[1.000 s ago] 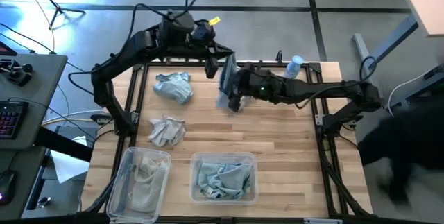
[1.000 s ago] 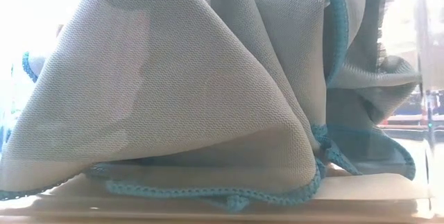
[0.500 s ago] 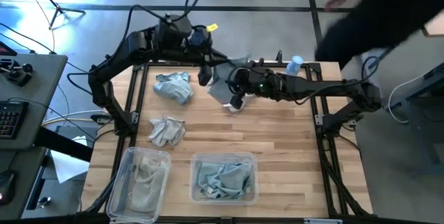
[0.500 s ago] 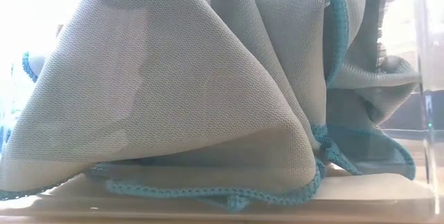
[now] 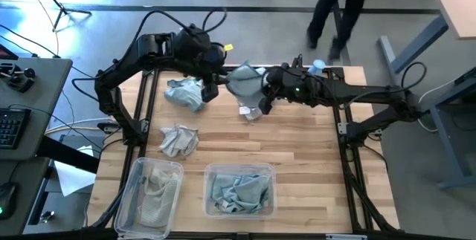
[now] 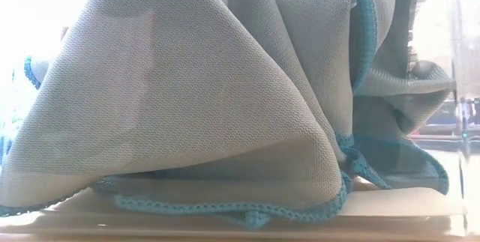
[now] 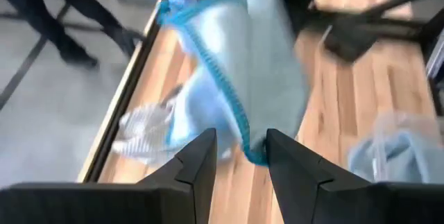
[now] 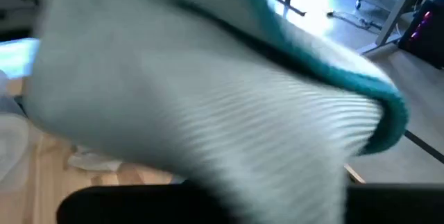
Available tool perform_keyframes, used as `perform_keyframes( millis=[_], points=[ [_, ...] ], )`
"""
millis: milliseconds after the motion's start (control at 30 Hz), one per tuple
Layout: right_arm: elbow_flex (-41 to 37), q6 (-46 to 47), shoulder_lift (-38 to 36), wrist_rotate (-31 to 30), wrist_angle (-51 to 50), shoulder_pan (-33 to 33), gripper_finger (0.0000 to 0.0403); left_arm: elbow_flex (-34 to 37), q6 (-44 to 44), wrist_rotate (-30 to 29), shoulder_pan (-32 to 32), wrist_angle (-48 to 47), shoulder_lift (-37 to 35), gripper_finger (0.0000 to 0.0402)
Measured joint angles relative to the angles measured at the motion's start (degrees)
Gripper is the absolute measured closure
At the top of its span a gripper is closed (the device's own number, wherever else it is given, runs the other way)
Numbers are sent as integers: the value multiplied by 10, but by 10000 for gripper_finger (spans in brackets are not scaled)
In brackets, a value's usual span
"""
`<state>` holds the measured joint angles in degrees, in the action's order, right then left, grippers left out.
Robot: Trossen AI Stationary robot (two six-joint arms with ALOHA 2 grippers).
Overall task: Sort microfiber towel by color & place in baskets
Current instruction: Put the bottom left blue towel into the right transparent bin
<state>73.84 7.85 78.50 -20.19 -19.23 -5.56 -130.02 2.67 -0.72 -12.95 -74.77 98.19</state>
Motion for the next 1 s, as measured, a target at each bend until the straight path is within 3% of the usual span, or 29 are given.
perform_keyframes(
  millis=[200,333,533,733,1000],
  points=[
    [0,34,-19,-73,-3,56,400,23,3,-2,12,-14,-9,287],
    [0,81,-19,-129,-10,99,401,86,6,-2,24,13,-36,287],
    [0,168,-19,-193,-25,170,402,259,0,6,36,113,-124,287],
    [0,219,-19,-254,-23,243,402,451,-76,20,62,221,-242,287],
    [0,195,-19,-284,49,330,402,616,-216,8,155,333,-365,287]
  ],
)
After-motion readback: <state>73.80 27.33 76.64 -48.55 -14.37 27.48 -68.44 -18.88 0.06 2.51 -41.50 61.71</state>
